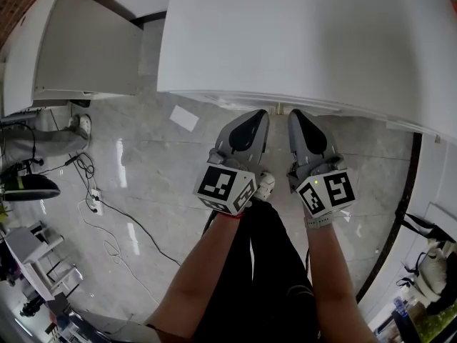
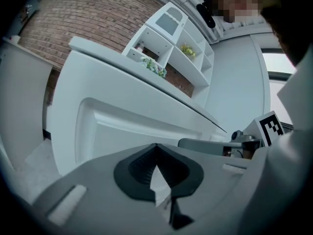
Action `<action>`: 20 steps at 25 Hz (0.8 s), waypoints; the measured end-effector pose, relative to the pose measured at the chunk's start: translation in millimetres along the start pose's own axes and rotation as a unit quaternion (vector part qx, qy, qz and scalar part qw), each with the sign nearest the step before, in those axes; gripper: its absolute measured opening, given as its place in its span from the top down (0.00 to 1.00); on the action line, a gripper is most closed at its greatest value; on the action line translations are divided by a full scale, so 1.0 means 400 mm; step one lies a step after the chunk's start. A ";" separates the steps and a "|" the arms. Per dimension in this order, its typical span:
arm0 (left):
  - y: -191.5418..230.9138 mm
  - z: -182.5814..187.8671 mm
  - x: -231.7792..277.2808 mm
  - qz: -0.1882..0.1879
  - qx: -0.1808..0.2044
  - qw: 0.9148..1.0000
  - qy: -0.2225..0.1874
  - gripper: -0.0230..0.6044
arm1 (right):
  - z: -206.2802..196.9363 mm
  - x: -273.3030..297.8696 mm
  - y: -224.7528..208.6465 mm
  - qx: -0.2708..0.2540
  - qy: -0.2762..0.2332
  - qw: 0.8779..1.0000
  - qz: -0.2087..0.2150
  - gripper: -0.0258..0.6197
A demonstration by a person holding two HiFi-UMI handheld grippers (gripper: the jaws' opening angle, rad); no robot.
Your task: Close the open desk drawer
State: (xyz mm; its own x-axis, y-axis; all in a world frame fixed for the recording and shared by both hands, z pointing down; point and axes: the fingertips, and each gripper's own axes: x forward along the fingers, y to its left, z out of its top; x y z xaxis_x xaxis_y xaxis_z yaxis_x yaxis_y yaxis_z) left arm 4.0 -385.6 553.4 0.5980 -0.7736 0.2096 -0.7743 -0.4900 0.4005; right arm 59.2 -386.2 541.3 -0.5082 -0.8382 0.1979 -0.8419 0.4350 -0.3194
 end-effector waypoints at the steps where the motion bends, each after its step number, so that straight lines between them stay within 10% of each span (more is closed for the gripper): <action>1: -0.001 0.010 -0.010 -0.001 0.004 1.000 -0.001 0.96 | 0.007 -0.009 0.008 -0.007 0.000 1.000 0.005 0.96; 20: -0.142 0.294 -0.173 -0.026 0.084 0.995 -0.043 0.96 | 0.314 -0.209 0.109 -0.107 -0.033 0.994 0.021 0.96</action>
State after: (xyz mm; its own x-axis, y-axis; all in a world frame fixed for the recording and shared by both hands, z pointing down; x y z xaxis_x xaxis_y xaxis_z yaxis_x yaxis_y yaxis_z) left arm -17.9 -351.6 411.2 0.6234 -0.7739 0.1119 -0.7711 -0.5846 0.2522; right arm 88.0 -338.3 394.6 -0.5360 -0.8349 0.1248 -0.8435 0.5234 -0.1209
